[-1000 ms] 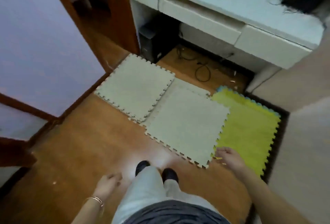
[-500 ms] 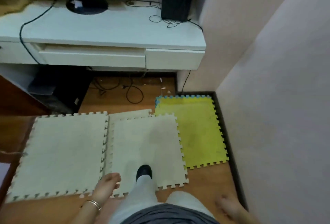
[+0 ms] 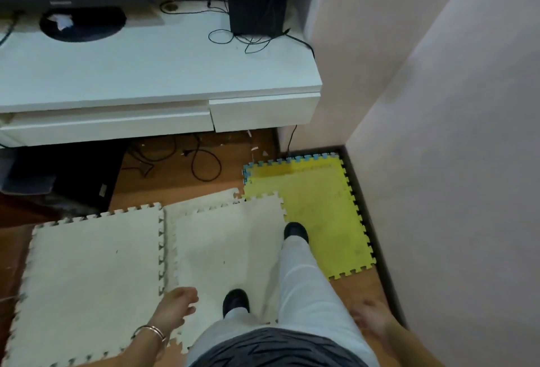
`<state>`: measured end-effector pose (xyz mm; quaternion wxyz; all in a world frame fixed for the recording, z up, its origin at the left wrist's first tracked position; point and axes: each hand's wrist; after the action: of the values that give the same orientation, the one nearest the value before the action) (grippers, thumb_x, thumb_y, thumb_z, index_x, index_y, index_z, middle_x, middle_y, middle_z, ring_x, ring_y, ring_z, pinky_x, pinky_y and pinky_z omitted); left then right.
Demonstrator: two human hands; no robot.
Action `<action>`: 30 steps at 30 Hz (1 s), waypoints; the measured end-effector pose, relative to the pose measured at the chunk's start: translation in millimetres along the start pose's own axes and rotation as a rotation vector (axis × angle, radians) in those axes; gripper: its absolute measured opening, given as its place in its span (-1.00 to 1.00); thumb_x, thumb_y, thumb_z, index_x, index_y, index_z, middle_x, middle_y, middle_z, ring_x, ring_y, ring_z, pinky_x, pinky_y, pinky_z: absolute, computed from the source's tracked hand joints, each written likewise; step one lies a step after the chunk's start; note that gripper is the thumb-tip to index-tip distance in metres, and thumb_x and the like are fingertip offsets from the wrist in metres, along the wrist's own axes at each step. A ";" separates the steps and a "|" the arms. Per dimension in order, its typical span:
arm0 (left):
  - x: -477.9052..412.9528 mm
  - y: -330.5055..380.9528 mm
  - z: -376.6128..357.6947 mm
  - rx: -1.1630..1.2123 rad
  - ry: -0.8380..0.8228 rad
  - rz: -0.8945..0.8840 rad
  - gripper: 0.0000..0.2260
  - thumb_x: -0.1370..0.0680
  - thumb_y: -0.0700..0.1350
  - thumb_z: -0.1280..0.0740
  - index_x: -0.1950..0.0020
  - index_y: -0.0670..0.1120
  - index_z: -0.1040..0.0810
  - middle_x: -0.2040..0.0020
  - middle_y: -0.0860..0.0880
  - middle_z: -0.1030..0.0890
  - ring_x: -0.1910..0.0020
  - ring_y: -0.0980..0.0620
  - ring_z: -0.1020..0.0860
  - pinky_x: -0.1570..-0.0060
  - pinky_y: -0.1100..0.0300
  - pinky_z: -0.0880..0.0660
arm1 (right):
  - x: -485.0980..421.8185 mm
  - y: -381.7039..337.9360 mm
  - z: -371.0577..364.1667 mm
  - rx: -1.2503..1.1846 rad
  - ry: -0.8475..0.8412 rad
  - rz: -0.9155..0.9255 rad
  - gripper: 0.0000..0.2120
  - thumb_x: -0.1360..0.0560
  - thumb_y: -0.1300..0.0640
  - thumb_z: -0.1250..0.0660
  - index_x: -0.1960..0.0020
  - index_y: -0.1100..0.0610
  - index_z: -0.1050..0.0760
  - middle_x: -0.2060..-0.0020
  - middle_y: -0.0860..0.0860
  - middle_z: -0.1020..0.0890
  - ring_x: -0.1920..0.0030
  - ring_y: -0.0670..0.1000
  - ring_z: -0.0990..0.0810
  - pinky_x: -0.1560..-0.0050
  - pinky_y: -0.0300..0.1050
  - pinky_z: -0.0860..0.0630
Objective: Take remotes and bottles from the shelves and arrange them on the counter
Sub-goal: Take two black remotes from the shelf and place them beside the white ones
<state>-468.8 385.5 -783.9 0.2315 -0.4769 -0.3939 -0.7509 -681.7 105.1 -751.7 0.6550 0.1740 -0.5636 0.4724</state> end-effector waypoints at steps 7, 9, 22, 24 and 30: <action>-24.1 87.7 -56.1 0.048 0.090 -0.005 -0.85 -0.57 -0.14 -0.22 -0.08 -0.17 -0.49 -0.04 -0.16 -0.56 0.03 -0.09 -0.50 0.11 0.17 -0.28 | -76.2 -99.8 64.8 0.256 -0.051 0.069 -0.73 -0.49 0.28 -0.24 0.39 0.16 -0.39 0.43 0.11 -0.45 0.49 -0.02 -0.43 0.48 -0.31 -0.32; -21.1 124.2 -81.8 0.042 0.088 -0.048 -0.83 -0.57 -0.13 -0.22 -0.10 -0.16 -0.50 -0.05 -0.14 -0.57 0.04 -0.08 -0.51 0.20 0.20 -0.29 | -92.3 -144.5 89.4 0.265 -0.065 0.113 -0.73 -0.52 0.29 -0.18 0.34 0.11 -0.34 0.41 0.05 -0.38 0.52 -0.07 -0.31 0.57 -0.35 -0.15; -12.0 233.3 -136.7 0.092 0.123 -0.179 -0.81 -0.57 -0.13 -0.21 -0.13 -0.15 -0.51 -0.12 -0.14 -0.56 0.00 -0.07 -0.52 0.16 0.15 -0.35 | -112.7 -327.0 135.2 0.182 -0.100 0.471 -0.90 -0.56 0.21 -0.19 0.08 0.06 -0.44 0.15 0.04 -0.54 0.23 -0.01 -0.50 0.27 -0.18 -0.37; -14.3 236.6 -137.9 0.095 0.127 -0.138 -0.80 -0.57 -0.12 -0.21 -0.12 -0.15 -0.50 -0.11 -0.13 -0.56 0.00 -0.08 -0.52 0.11 0.14 -0.34 | -126.2 -315.3 132.7 0.254 -0.115 0.395 -0.94 -0.57 0.16 -0.18 0.05 0.08 -0.43 0.22 0.02 -0.51 0.29 -0.04 -0.47 0.33 -0.20 -0.33; -28.1 251.0 -128.9 0.121 0.100 -0.044 -0.75 -0.55 -0.09 -0.23 -0.16 -0.18 -0.51 -0.13 -0.14 -0.58 0.03 -0.09 -0.53 0.17 0.19 -0.30 | -143.6 -286.2 131.7 0.282 -0.083 0.138 -0.87 -0.49 0.14 -0.30 0.15 0.21 -0.49 0.30 0.10 -0.53 0.37 0.04 -0.45 0.39 -0.21 -0.30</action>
<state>-343.7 133.8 -746.3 0.2625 -0.4151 -0.4369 -0.7536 -512.3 -196.9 -754.1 0.5663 0.2441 -0.5288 0.5831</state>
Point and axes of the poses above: each hand's wrist, its own x-axis away from the middle knuckle, its own z-axis out of the back of the hand, y = z × x
